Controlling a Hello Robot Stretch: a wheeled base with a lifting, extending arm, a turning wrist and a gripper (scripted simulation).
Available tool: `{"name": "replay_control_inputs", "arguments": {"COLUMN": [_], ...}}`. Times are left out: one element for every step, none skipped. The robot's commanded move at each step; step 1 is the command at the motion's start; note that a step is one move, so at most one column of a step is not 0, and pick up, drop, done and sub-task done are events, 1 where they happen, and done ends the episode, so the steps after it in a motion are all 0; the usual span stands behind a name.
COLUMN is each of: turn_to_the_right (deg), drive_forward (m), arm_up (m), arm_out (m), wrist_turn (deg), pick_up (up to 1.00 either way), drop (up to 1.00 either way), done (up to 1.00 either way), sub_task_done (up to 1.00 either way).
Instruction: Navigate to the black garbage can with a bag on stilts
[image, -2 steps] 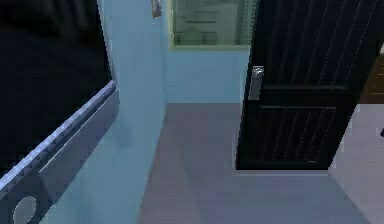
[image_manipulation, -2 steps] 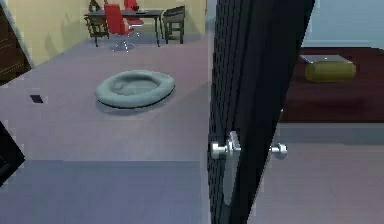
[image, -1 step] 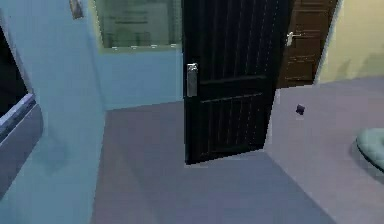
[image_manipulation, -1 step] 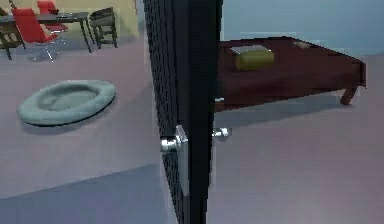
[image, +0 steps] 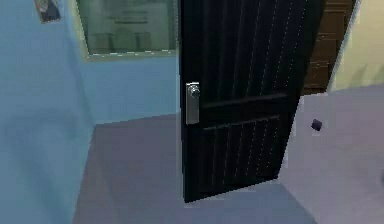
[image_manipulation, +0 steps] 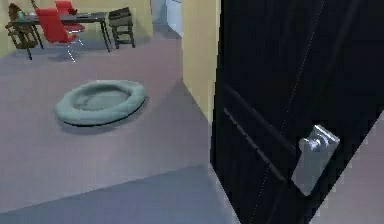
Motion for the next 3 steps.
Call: {"name": "replay_control_inputs", "arguments": {"turn_to_the_right": [45.0, 3.0, 0.0], "drive_forward": [0.0, 0.0, 1.0], "arm_up": [0.0, 0.0, 0.0], "arm_out": [0.0, 0.0, 0.0], "wrist_turn": [0.0, 0.0, 0.0], "pick_up": [0.0, 0.0, 0.0], "drop": [0.0, 0.0, 0.0], "done": [0.0, 0.0, 0.0], "sub_task_done": [0.0, 0.0, 0.0]}}
